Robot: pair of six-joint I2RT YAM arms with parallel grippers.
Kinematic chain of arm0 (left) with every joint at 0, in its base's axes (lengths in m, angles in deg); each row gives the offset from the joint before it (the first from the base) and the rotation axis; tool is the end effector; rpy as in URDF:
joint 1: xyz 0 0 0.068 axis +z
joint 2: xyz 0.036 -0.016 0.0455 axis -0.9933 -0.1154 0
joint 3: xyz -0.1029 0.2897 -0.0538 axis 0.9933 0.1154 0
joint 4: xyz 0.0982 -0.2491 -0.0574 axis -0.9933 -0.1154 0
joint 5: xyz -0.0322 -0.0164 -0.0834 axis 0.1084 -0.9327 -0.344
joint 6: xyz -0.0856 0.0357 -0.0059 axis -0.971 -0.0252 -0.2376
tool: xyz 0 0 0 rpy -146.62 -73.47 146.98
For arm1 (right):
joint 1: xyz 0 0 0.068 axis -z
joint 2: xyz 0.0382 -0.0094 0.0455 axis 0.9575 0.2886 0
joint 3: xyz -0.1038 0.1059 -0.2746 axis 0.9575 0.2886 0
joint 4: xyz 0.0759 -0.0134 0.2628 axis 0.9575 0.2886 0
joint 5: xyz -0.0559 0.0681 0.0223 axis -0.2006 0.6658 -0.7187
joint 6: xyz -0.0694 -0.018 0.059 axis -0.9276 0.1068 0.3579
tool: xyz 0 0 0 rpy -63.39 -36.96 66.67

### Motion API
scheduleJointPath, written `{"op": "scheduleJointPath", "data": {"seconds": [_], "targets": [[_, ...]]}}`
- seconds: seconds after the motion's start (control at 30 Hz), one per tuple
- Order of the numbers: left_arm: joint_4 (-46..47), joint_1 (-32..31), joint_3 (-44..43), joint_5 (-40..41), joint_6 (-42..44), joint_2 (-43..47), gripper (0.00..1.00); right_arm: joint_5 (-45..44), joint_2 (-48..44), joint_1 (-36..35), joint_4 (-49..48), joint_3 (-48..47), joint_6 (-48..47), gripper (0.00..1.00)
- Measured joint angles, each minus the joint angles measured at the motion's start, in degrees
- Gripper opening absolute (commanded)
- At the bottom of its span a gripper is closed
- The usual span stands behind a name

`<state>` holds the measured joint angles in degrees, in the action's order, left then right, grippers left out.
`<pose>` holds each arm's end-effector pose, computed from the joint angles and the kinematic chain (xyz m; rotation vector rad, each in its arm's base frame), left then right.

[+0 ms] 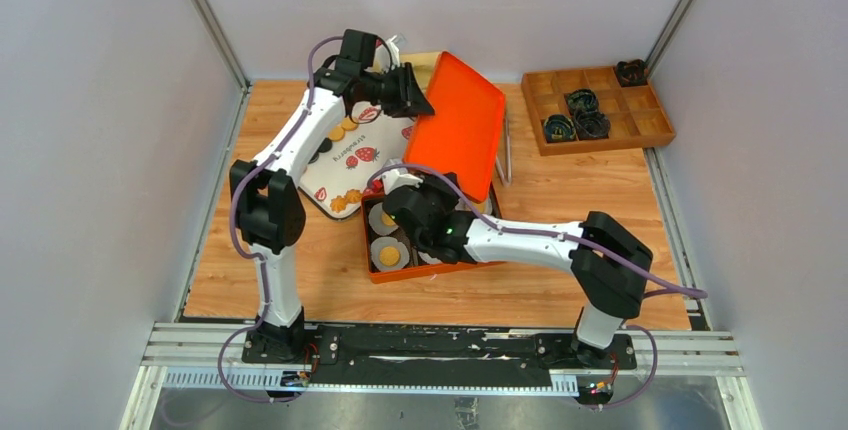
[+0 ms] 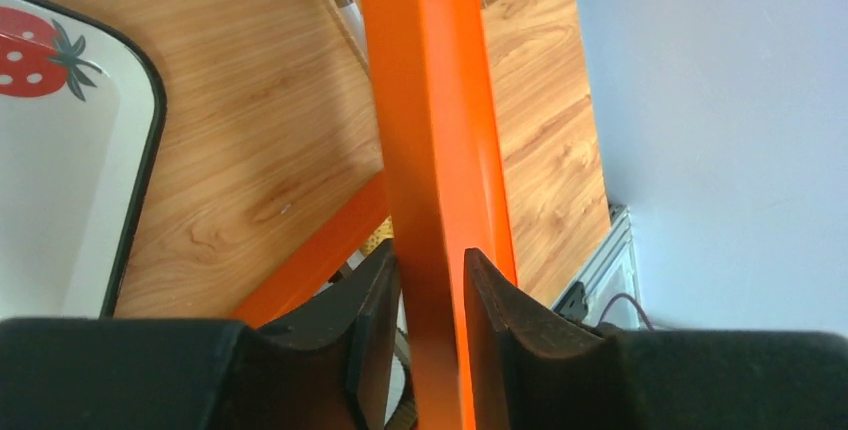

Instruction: Pack the cookies

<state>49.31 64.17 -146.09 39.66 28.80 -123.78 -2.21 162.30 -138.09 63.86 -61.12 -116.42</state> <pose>0.4695 -0.2151 0.3492 0.1163 2.3514 -1.1550 0.2416 0.3424 0.2745 -0.8324 1.6578 -0.6445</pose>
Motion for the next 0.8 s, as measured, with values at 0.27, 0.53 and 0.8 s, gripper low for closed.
{"op": "scheduleJointPath", "data": {"seconds": [0.27,0.53,0.8], "targets": [[5.57,0.70,2.56,-1.81,0.96,6.08,0.74,-0.26,-5.51,3.50,6.01,0.15,6.19,0.00],[12.66,2.75,7.45,8.59,2.25,19.87,0.66,16.04,-18.23,10.32,20.63,-2.49,17.14,0.05],[18.27,2.78,24.90,16.44,4.07,35.47,0.60,58.69,-30.58,32.87,29.92,-13.11,33.62,0.10]]}}
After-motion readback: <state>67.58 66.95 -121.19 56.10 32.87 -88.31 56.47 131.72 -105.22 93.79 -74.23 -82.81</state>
